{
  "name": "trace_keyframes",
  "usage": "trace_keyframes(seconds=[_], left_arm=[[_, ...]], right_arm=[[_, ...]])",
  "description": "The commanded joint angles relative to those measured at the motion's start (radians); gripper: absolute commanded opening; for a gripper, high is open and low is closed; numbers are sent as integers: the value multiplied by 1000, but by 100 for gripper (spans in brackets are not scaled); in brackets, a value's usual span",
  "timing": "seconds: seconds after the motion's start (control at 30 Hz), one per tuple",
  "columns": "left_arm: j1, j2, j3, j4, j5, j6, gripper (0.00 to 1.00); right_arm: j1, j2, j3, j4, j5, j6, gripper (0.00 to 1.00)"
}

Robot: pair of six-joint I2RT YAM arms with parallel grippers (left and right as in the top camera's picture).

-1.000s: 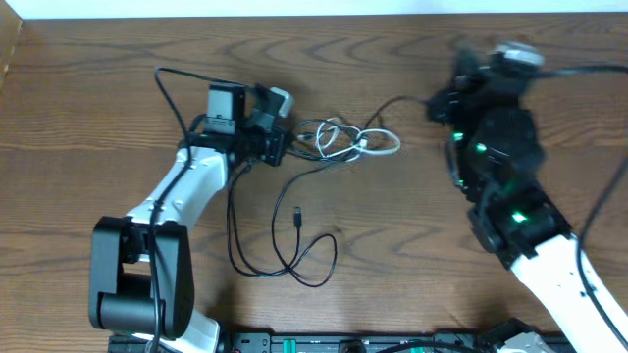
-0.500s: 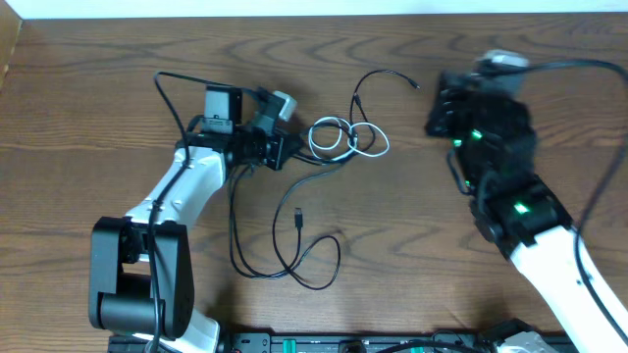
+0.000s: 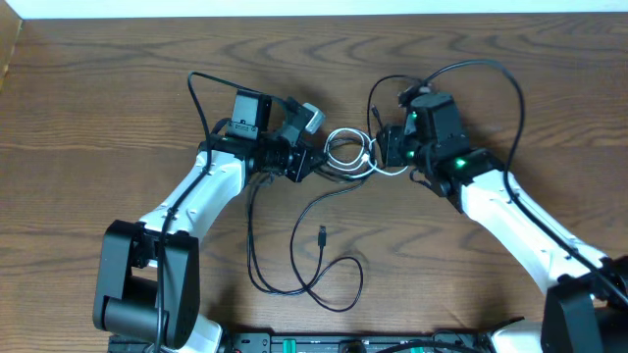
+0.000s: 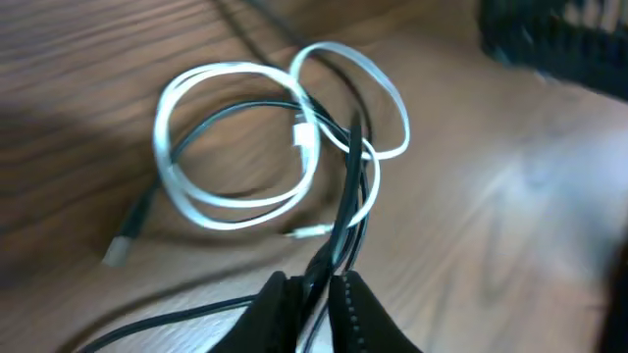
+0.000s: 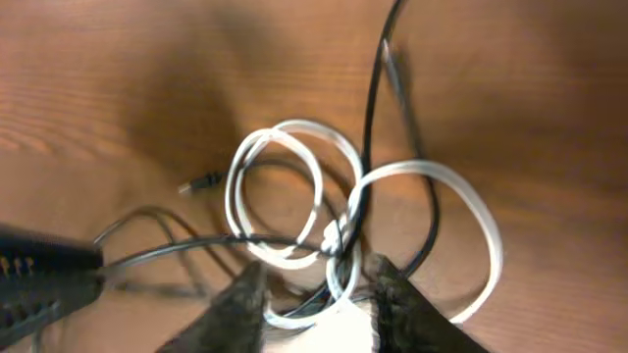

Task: Untangle cables
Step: 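Lower the right gripper onto the white cable coil beside the left gripper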

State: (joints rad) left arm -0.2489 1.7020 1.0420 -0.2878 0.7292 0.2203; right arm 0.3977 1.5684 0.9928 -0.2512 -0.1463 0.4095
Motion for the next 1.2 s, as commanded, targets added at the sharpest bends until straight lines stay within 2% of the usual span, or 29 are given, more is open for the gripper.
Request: trace_keyframes(seconds=[0.0,0.2,0.6,0.7,0.83,0.93,1.17], left_arm=[[3,-23,2,-3,-94,-1,25],[3,-23,2,-7,-94,-16,33],[3,-23,2,-75,-94,-16,36],[3,-23,2,-76,-94,-16,36],[3,-23,2,-76,-94,-16,36],[3,-23,2,-79,-94,-16,37],[3,-23,2,-78,-94,-16,36]], right_arm=[[24,39,4,-19,-66,-11,27],[69,126,4,-16,-39,-41,30],[87,194,4,-2,95,-35,23],[89,195,3,-29,96,37,20],[89,195,-23,-72,108,217,9],[89,195,-48,-76,172,294,13],[89,195,-55,-75,247,282,25]])
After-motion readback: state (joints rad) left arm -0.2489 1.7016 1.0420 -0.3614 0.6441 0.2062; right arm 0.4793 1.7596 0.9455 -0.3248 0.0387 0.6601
